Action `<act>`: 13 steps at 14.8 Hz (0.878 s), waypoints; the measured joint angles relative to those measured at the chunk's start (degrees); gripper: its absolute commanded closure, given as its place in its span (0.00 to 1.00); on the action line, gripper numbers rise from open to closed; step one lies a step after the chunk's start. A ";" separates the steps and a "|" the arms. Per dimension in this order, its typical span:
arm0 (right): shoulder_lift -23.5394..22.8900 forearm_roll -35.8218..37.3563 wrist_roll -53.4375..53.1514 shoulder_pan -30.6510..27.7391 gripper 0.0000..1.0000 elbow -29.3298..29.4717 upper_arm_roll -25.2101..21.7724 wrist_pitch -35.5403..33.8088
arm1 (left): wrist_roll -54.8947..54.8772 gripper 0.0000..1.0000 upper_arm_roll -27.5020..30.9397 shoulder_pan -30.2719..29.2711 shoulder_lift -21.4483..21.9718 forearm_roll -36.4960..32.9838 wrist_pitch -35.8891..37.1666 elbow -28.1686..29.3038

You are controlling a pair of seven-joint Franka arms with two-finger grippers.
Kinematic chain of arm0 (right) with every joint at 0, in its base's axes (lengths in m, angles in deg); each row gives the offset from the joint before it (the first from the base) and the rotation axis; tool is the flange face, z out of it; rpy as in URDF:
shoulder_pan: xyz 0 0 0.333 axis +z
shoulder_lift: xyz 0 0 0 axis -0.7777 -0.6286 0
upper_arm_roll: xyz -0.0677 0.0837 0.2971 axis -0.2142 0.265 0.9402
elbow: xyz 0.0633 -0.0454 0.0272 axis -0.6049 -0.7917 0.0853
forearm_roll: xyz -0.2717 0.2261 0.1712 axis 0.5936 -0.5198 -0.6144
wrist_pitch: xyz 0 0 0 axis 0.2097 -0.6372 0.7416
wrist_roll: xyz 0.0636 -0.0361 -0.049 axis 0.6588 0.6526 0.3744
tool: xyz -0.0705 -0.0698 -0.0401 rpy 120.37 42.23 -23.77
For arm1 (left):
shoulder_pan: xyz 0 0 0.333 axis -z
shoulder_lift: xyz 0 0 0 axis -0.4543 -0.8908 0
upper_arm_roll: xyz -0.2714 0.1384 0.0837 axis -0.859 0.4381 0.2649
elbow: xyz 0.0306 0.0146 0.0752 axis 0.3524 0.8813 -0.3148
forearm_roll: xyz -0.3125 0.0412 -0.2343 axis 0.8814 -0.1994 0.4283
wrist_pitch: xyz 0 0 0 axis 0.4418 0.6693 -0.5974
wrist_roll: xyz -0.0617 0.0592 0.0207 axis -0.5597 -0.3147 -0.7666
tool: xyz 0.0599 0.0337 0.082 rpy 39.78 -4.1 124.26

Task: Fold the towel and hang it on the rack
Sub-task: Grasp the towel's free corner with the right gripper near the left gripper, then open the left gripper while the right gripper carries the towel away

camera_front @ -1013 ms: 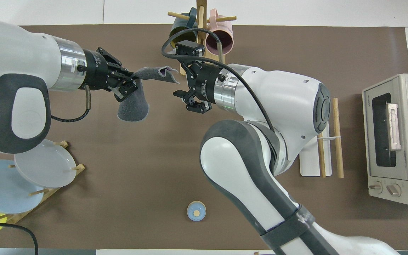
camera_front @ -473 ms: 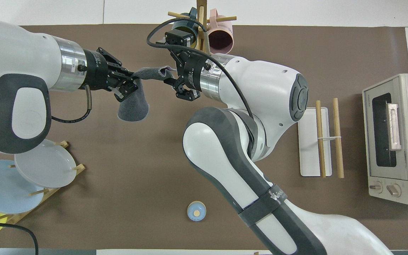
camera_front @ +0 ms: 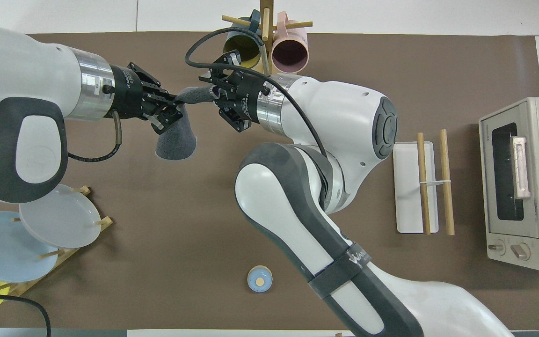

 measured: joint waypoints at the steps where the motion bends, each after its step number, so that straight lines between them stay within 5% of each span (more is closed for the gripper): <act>1: -0.04 0.00 0.13 0.00 1.00 -0.19 0.01 -0.30 | 0.04 1.00 0.00 0.00 0.02 0.00 -0.02 0.00; 4: -0.04 0.00 3.71 -0.01 1.00 -1.02 -0.04 -2.54 | 0.08 1.00 0.00 0.01 0.04 0.00 -0.04 0.00; 5: -0.02 0.33 5.66 -0.04 1.00 -1.04 -0.18 -4.63 | 0.08 0.68 0.00 0.01 0.04 0.00 -0.04 0.00; 6: 0.10 1.76 8.34 -0.16 1.00 -1.01 -0.37 -7.08 | 0.08 0.01 -0.01 0.06 0.04 0.00 -0.03 0.03; 10: 2.15 20.02 14.47 -2.27 1.00 -0.89 -0.81 -18.81 | 0.00 0.00 -0.10 1.80 0.56 0.00 -0.10 0.50; 13: 5.53 22.96 20.35 -5.55 1.00 -0.75 -1.08 -28.34 | -1.64 0.00 -0.06 2.23 0.94 -0.09 -0.11 0.98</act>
